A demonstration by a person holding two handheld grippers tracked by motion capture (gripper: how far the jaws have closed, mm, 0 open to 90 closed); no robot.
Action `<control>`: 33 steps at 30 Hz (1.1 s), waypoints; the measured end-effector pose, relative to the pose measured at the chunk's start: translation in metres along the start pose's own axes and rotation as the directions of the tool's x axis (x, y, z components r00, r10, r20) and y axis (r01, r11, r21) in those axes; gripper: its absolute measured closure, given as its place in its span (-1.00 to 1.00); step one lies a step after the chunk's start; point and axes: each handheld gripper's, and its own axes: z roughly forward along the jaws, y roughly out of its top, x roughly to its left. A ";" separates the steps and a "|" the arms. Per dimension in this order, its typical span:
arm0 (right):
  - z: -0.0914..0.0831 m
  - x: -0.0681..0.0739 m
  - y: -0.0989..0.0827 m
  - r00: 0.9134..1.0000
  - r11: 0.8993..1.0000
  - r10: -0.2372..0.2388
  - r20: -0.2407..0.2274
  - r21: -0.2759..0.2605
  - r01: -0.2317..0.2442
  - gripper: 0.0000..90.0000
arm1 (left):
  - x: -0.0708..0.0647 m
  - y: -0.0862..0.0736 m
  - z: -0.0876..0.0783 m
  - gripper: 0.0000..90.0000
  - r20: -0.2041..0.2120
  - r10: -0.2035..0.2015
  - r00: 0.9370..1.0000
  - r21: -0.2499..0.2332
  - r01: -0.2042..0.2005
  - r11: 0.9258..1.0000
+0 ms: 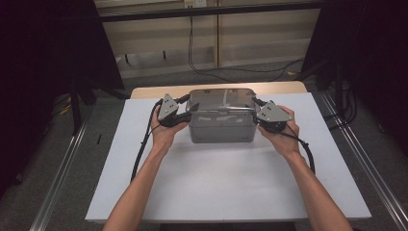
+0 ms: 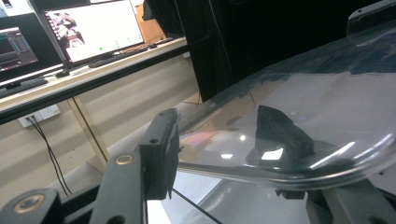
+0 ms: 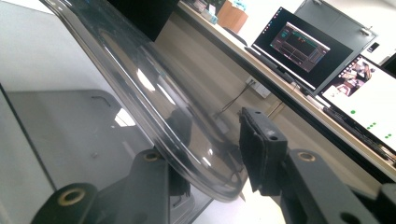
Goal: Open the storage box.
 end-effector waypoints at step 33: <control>0.021 -0.035 0.004 0.994 0.991 0.108 -0.021 -0.078 -0.110 0.52 | 0.029 0.010 0.015 0.22 -0.036 -0.041 0.999 -0.004 0.040 0.999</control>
